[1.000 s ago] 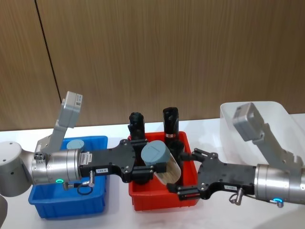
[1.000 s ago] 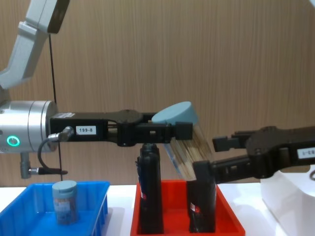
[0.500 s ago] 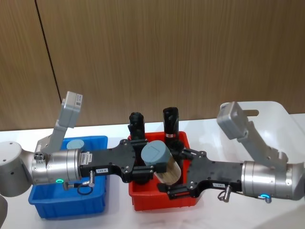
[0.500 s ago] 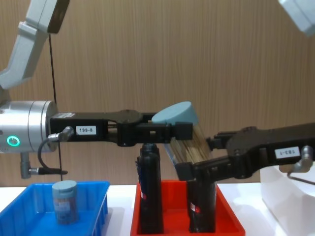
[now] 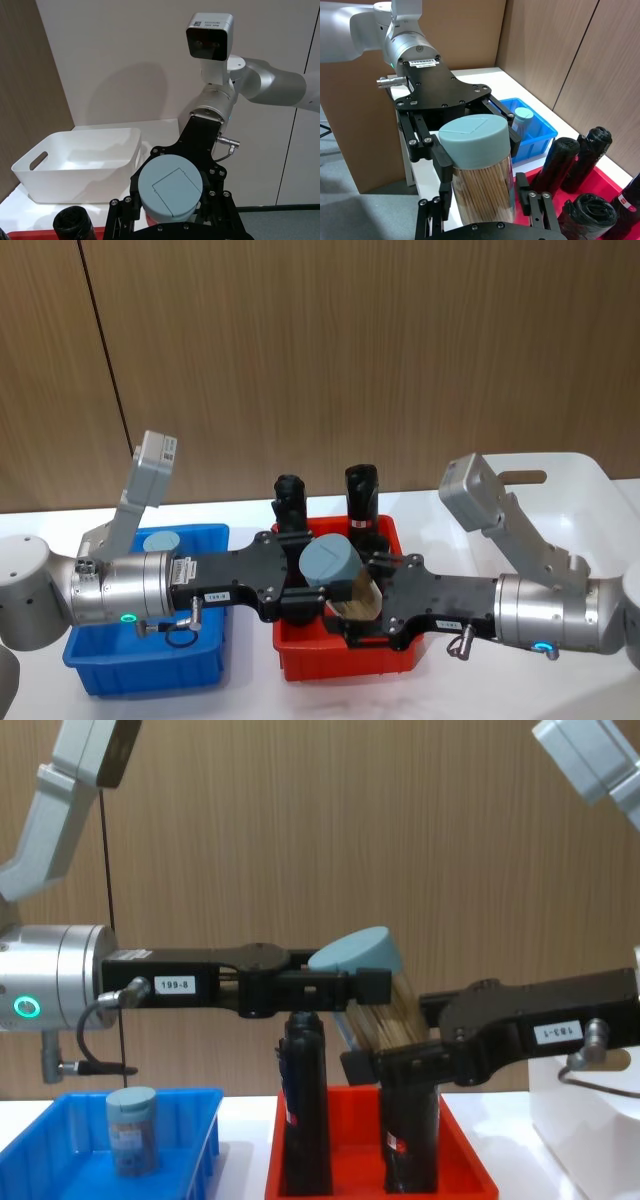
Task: Pick the cotton swabs from the blue box and place them into the white box.
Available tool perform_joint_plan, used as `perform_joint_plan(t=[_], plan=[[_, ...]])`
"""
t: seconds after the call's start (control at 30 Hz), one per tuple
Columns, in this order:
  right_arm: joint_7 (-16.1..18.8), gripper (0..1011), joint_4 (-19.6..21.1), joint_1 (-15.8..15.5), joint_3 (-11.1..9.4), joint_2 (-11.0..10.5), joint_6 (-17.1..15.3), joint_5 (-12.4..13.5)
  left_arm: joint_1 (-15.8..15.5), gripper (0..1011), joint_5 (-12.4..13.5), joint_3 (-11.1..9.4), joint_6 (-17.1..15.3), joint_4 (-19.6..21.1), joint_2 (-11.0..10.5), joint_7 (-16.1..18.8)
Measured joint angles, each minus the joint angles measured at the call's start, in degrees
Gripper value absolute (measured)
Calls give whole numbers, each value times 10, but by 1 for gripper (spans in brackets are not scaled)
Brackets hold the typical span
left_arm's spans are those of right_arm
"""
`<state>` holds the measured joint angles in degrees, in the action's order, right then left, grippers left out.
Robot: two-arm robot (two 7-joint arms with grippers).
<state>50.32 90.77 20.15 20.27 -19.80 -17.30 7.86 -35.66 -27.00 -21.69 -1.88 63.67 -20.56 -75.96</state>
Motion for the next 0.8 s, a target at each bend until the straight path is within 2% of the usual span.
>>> perform_joint_plan(t=[0.23, 0.37, 0.7, 0.8], plan=[[-1, 645, -3, 4, 4, 0, 3, -4, 0, 668, 0, 0, 0, 0, 0, 0], [-2, 642, -3, 5, 6, 0, 4, -5, 0, 682, 0, 0, 0, 0, 0, 0], [-5, 642, -3, 6, 9, -4, 8, -5, 0, 967, 0, 0, 0, 0, 0, 0], [-7, 642, -2, 6, 9, -6, 10, -2, 0, 1004, 0, 0, 0, 0, 0, 0]])
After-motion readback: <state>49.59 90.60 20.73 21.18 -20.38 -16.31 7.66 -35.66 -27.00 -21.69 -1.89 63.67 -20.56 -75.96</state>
